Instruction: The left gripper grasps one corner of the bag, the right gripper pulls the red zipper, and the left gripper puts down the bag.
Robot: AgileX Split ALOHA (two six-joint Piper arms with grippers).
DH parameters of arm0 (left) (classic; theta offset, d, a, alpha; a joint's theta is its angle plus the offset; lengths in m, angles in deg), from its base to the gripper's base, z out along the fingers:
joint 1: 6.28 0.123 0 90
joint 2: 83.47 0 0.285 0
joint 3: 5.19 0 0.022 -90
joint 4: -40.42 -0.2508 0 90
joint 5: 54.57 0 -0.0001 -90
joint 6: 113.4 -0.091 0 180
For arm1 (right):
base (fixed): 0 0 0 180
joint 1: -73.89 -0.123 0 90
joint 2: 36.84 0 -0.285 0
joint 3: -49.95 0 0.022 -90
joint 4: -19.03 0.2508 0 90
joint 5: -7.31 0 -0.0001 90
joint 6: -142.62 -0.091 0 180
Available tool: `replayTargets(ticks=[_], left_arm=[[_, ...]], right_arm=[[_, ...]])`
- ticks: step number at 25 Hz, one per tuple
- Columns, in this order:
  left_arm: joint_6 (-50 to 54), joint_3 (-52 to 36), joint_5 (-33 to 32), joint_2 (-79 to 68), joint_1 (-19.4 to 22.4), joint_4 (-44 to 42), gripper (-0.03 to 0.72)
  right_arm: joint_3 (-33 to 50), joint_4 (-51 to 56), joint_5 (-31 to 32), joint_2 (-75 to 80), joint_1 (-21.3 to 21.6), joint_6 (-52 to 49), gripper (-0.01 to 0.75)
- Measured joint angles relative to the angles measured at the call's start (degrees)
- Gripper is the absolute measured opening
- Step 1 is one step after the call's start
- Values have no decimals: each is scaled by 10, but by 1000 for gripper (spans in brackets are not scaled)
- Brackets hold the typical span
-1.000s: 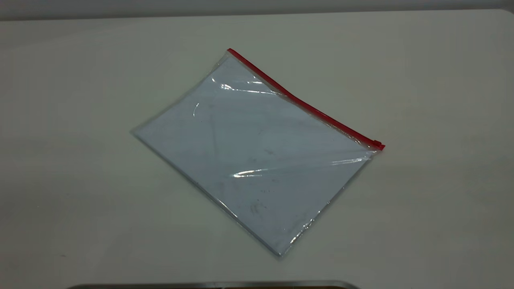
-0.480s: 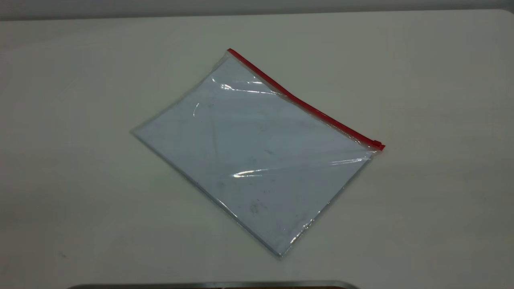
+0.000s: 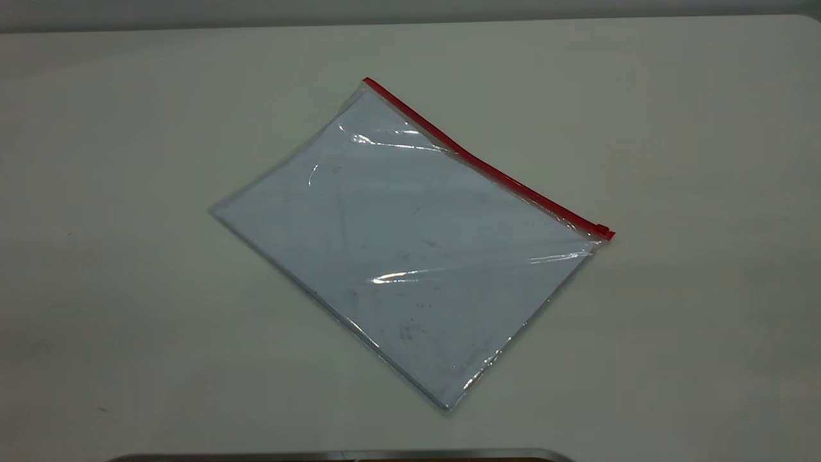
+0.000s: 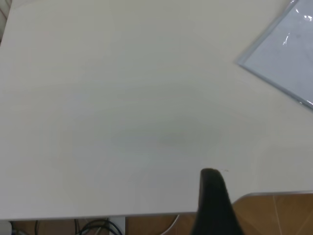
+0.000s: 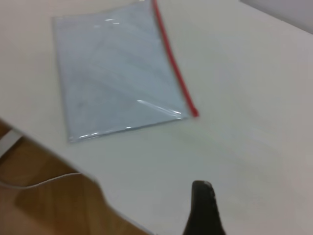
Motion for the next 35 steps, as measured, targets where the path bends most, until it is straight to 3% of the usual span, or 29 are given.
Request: replayTargets(ticks=[6,10,20,35], left_arm=[[0,0,0,0,0,0,567],[0,0,0,0,0,0,567],[0,0,0,0,0,0,567],[0,0,0,0,0,0,567]], right_arm=[[0,0,0,0,151,0,591],[0,-1,0,0,205,-8,591],[0,-65,-3,0,214,-114,591],[0,-75,-4,0,214,-120,591]])
